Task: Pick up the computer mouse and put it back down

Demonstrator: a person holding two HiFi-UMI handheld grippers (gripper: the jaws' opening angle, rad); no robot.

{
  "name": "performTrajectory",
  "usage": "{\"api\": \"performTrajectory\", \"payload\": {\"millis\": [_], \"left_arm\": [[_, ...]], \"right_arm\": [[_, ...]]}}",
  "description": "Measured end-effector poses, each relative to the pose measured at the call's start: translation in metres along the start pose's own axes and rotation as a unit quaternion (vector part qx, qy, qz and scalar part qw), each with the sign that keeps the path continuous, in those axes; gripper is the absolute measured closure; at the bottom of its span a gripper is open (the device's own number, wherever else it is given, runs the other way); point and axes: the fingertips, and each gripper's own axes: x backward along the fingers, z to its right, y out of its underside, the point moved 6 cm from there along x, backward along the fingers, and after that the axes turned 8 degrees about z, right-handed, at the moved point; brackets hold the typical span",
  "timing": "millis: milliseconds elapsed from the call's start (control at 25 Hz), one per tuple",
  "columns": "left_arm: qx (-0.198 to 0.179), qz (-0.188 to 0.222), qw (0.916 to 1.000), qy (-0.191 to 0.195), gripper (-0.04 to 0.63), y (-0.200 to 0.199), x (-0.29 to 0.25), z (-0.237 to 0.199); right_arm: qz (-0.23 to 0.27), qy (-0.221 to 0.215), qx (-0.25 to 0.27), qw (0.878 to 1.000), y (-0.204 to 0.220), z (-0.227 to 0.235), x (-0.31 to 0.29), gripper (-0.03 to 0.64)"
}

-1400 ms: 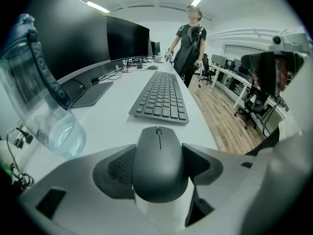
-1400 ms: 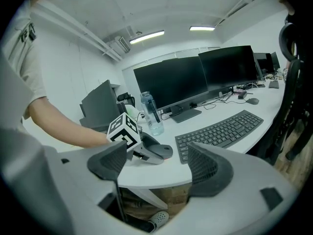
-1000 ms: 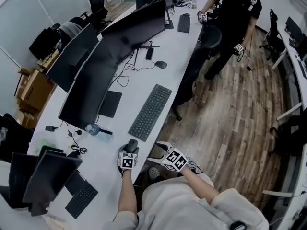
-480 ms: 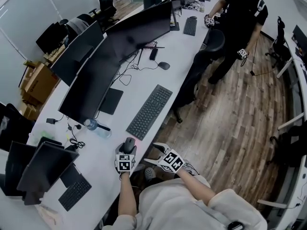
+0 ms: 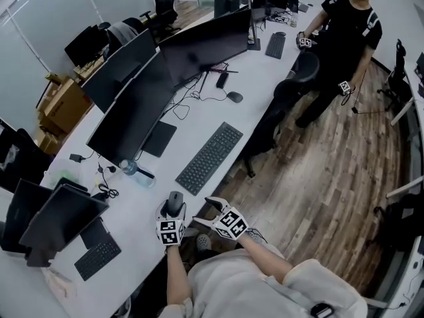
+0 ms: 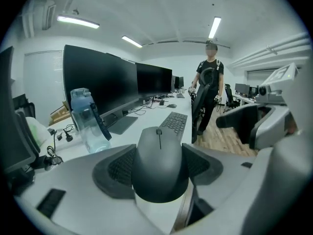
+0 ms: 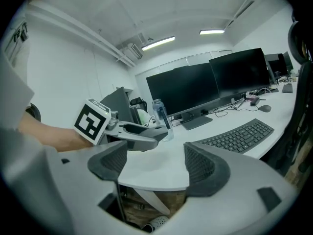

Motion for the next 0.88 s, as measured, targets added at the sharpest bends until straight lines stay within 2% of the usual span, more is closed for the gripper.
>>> {"api": "performTrajectory", "payload": {"millis": [320,720,880], "left_arm": [[0.046,0.049,0.9966,-0.047,0.302,-0.02,0.031,0.007],[0.069,0.085,0.9906,-0.082,0.302,-0.032,0.075,0.023],[0.083,0.102,0.9868,-0.095,0.302,-0.034,0.09,0.022]], "right_arm": [[-0.007,-0.038,0.011,0.999,0.0,-0.012,-0.014,0.253],[-0.013,-0.051,0.027,0.998,-0.003,-0.02,-0.018,0.259],[-0.007,-0.044,0.026,0.999,-0.002,-0.021,-0.017,0.318]]}}
